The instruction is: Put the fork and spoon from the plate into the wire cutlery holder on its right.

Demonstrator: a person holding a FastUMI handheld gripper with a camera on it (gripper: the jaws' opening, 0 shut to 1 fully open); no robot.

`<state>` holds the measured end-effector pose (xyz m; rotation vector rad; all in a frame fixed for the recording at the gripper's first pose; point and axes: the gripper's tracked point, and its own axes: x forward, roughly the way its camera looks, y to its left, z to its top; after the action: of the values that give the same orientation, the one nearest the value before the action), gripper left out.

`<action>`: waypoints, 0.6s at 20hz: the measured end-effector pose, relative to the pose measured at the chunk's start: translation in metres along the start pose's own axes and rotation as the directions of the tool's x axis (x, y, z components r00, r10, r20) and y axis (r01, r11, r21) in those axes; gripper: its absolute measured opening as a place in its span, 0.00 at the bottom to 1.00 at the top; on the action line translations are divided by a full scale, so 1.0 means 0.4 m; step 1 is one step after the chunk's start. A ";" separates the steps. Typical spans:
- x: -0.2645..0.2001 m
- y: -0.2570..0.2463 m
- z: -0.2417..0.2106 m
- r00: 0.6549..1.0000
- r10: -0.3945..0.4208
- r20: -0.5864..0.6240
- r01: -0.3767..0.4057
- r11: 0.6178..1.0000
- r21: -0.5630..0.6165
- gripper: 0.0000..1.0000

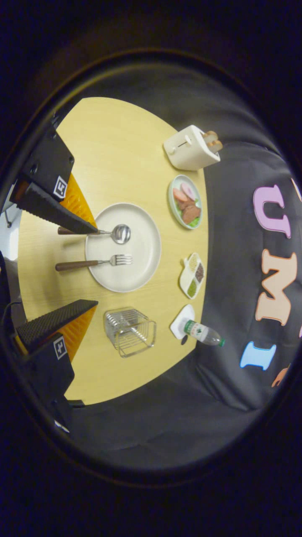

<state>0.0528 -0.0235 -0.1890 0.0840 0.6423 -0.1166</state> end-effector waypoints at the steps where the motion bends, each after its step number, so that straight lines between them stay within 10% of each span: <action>1: 0.016 -0.002 -0.022 0.999 -0.006 -0.042 0.005 1.000 -0.005 1.00; 12: 0.125 -0.002 -0.102 0.932 -0.052 -0.359 0.034 0.998 -0.057 1.00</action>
<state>0.0684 -0.0238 -0.2517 0.0425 1.0150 -0.1287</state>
